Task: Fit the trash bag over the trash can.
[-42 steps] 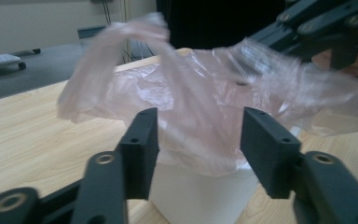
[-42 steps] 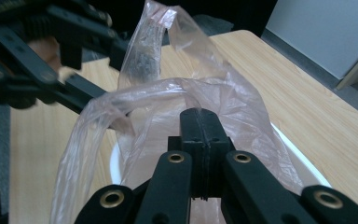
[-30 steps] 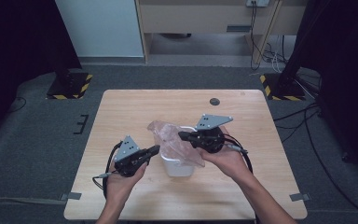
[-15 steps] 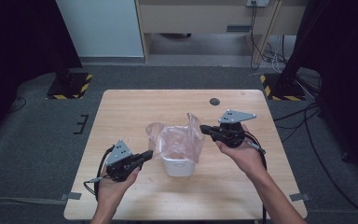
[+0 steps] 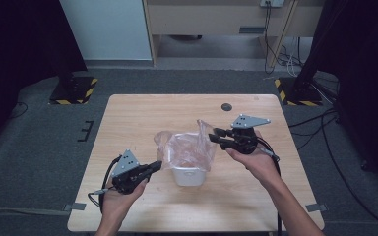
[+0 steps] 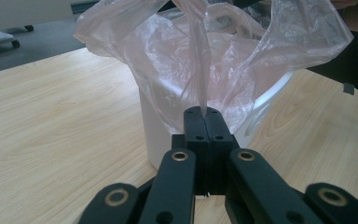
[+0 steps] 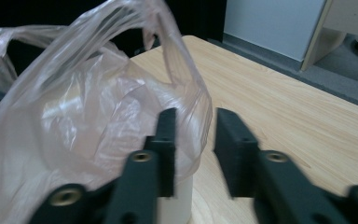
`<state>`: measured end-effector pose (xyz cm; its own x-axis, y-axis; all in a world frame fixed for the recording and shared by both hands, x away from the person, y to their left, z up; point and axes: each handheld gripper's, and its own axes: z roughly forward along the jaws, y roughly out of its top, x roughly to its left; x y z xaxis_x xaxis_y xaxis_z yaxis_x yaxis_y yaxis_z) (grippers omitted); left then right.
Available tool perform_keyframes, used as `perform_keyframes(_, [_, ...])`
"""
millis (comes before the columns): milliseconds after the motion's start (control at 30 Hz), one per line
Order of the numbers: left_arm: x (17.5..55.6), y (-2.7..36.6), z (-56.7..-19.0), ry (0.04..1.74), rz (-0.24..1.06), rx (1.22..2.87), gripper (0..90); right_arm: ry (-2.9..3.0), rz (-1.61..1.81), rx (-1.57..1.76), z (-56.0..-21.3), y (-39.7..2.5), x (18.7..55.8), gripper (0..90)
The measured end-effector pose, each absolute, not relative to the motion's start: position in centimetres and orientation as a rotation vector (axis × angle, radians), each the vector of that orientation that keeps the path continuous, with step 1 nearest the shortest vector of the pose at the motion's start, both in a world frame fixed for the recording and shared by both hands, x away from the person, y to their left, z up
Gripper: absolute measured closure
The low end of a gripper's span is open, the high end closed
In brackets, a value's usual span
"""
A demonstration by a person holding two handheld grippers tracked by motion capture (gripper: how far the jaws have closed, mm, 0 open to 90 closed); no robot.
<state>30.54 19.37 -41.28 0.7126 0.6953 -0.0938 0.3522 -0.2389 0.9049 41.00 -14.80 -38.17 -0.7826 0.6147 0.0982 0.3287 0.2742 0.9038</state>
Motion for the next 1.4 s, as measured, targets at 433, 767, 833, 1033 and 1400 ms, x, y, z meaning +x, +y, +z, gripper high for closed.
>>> perform_keyframes(433, [29.9, 19.1, -41.3, 0.783, 0.371, 1.905, 90.0, 2.29, 1.378, 0.909, -39.3, -14.4, 42.2, 90.0])
perform_keyframes(767, [29.8, 19.5, -42.1, 0.792, 0.347, 1.956, 90.0, 2.313, 1.313, 0.979, -41.3, -15.0, 43.3, 90.0])
perform_keyframes(833, [29.9, 19.6, -42.1, 0.794, 0.35, 1.958, 90.0, 2.315, 1.304, 0.98, -41.4, -15.0, 43.3, 90.0])
perform_keyframes(1033, [30.0, 19.7, -42.2, 0.82, 0.382, 1.946, 77.8, 2.309, 1.319, 0.967, -41.4, -15.1, 43.5, 90.0])
perform_keyframes(1400, [31.5, 18.9, -40.8, 0.879, 0.43, 1.823, 35.5, 2.302, 1.356, 0.921, -41.1, -14.7, 43.2, 90.0])
